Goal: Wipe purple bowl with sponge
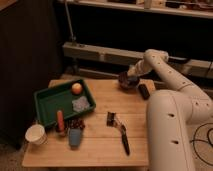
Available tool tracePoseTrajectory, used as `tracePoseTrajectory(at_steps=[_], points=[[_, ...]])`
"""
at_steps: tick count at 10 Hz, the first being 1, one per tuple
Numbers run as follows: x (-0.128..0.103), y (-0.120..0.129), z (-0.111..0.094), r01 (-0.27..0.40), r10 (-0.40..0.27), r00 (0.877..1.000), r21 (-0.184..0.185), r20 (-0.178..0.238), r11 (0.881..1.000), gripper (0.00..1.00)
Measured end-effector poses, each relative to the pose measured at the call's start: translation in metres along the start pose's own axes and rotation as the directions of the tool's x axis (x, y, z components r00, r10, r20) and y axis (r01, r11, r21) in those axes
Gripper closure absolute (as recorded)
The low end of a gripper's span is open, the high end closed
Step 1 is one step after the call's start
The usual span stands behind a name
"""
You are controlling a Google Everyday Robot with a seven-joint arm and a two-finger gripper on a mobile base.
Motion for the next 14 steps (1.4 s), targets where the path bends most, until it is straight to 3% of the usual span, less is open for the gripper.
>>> tracePoseTrajectory(at_steps=[3, 6, 10, 14], points=[[0.004, 0.02, 0.002, 0.031, -0.031, 0.999, -0.043, -0.01, 0.999, 1.0], [0.021, 0.031, 0.002, 0.05, -0.053, 0.998, -0.069, -0.036, 0.996, 1.0], [0.034, 0.023, -0.001, 0.054, -0.058, 0.997, -0.057, -0.058, 0.997, 1.0], [0.027, -0.001, -0.006, 0.029, -0.03, 0.998, -0.01, -0.05, 1.0, 1.0]])
